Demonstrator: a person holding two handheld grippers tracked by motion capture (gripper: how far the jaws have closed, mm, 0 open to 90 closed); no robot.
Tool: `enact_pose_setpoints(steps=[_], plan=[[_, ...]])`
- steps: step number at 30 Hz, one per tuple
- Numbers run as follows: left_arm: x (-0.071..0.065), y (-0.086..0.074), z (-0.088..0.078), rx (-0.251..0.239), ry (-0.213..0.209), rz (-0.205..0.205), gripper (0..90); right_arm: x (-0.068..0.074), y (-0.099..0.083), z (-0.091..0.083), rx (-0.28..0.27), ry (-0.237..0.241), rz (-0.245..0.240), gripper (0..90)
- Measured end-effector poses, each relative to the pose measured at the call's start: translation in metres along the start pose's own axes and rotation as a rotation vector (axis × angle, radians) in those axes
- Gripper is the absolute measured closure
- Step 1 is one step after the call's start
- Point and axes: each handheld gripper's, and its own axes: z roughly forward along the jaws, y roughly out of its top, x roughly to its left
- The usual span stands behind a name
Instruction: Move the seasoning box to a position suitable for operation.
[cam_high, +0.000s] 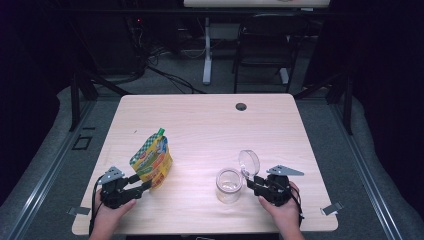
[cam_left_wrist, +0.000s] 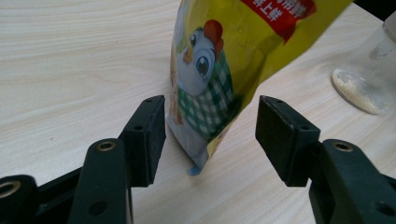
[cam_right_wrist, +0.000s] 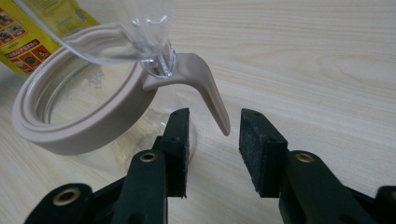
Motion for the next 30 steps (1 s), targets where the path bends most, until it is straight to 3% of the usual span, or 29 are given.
enact_pose_setpoints(steps=[8, 15, 30], plan=[[0.003, 0.005, 0.013, 0.003, -0.030, -0.021, 41.6, 0.000, -0.006, -0.010, -0.002, -0.017, -0.017, 62.5], [0.009, 0.008, 0.025, -0.006, -0.038, -0.051, 41.4, -0.006, -0.012, -0.021, -0.034, -0.038, 0.012, 62.4], [0.007, 0.009, 0.035, -0.027, -0.042, -0.033, 45.4, -0.008, -0.016, -0.026, -0.041, -0.049, 0.022, 62.4]])
